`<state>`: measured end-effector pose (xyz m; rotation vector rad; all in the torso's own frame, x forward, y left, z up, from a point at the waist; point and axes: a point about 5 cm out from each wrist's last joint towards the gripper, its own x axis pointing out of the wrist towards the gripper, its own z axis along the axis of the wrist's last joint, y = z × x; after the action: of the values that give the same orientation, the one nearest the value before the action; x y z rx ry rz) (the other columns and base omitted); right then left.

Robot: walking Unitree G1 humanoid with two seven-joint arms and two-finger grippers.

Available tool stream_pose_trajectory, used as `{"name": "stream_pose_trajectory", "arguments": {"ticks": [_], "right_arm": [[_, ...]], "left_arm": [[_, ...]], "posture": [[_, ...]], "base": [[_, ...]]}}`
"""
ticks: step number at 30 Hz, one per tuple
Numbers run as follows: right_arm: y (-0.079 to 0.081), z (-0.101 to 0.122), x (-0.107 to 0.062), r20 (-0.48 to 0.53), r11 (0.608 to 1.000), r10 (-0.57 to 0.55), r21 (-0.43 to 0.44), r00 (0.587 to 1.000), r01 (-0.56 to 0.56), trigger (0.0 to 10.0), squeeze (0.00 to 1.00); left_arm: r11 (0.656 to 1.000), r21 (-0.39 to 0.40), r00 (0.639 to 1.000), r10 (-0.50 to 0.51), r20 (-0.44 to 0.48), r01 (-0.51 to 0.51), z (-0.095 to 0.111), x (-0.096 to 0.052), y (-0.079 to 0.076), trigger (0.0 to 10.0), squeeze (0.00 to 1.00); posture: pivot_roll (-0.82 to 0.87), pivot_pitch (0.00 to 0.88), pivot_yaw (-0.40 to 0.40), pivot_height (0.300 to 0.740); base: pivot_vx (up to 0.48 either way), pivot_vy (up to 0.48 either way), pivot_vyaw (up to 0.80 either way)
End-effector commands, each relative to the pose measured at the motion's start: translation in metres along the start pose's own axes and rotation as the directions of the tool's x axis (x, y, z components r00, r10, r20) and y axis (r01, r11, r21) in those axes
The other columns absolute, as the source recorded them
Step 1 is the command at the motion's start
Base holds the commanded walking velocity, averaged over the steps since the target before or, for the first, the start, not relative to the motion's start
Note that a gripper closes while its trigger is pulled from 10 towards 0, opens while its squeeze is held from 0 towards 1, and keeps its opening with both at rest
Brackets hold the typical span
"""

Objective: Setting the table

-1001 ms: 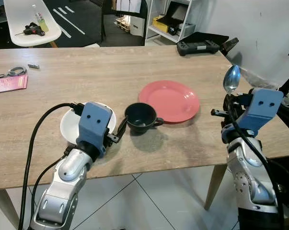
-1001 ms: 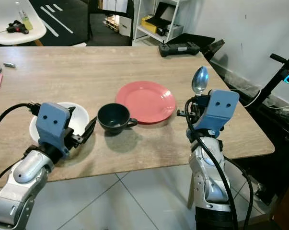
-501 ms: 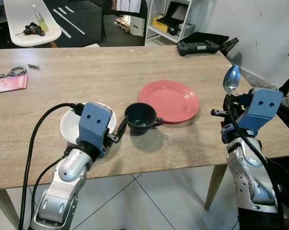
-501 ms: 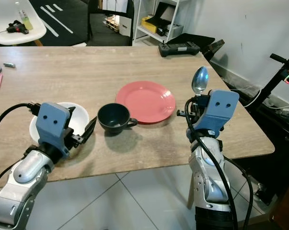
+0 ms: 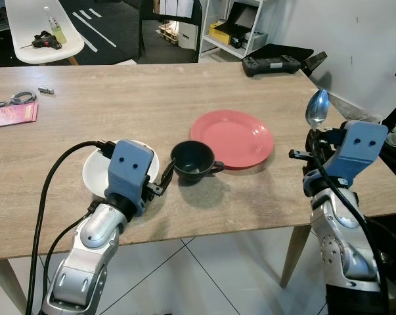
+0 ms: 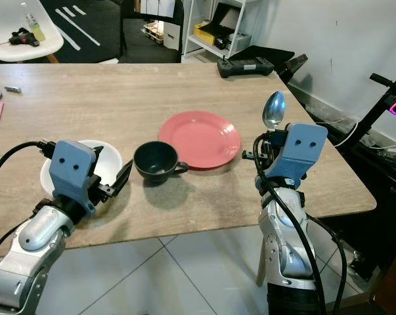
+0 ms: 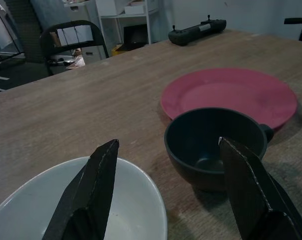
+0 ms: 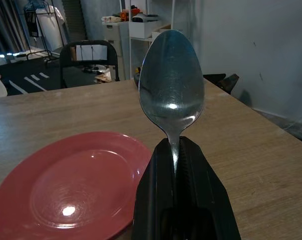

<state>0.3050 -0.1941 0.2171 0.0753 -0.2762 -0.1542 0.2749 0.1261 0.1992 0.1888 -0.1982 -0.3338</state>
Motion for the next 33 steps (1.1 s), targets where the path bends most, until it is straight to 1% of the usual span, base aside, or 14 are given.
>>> {"name": "stream_pose_trajectory", "arguments": {"ticks": [1, 26, 29, 31, 33], "right_arm": [[-0.001, -0.003, -0.001, -0.005, 1.000, -0.008, -0.002, 1.000, 0.008, 10.0, 0.00], [-0.001, -0.005, -0.003, -0.012, 1.000, -0.008, -0.010, 1.000, 0.008, 10.0, 0.00], [-0.002, -0.008, -0.005, -0.019, 1.000, -0.007, -0.018, 1.000, 0.007, 10.0, 0.00], [-0.001, -0.017, -0.011, -0.044, 0.999, 0.002, -0.040, 0.999, -0.004, 10.0, 0.00], [-0.001, -0.024, -0.016, -0.064, 0.998, 0.011, -0.058, 0.998, -0.015, 10.0, 0.00]], "left_arm": [[1.000, 0.005, 1.000, 0.003, -0.023, -0.003, -0.005, 0.000, 0.000, 10.0, 0.00], [1.000, 0.002, 1.000, 0.003, -0.030, -0.003, -0.007, -0.002, -0.001, 10.0, 0.00], [1.000, 0.003, 0.999, 0.002, -0.040, -0.002, -0.010, -0.004, -0.001, 10.0, 0.00], [0.998, 0.055, 0.998, -0.019, -0.056, 0.022, -0.018, -0.013, -0.004, 10.0, 0.00], [0.999, 0.051, 0.997, -0.003, -0.074, 0.007, -0.023, -0.018, -0.004, 10.0, 0.00]], "posture": [[0.00, 0.059, 0.039, 0.740], [0.00, 0.063, 0.039, 0.740], [0.00, 0.063, 0.039, 0.740], [0.00, 0.062, 0.039, 0.740], [0.00, 0.062, 0.040, 0.740]], "base": [[0.000, 0.000, 0.00], [0.000, 0.000, 0.00], [0.000, 0.000, 0.00], [0.000, 0.000, 0.00], [0.000, 0.000, 0.00]]}}
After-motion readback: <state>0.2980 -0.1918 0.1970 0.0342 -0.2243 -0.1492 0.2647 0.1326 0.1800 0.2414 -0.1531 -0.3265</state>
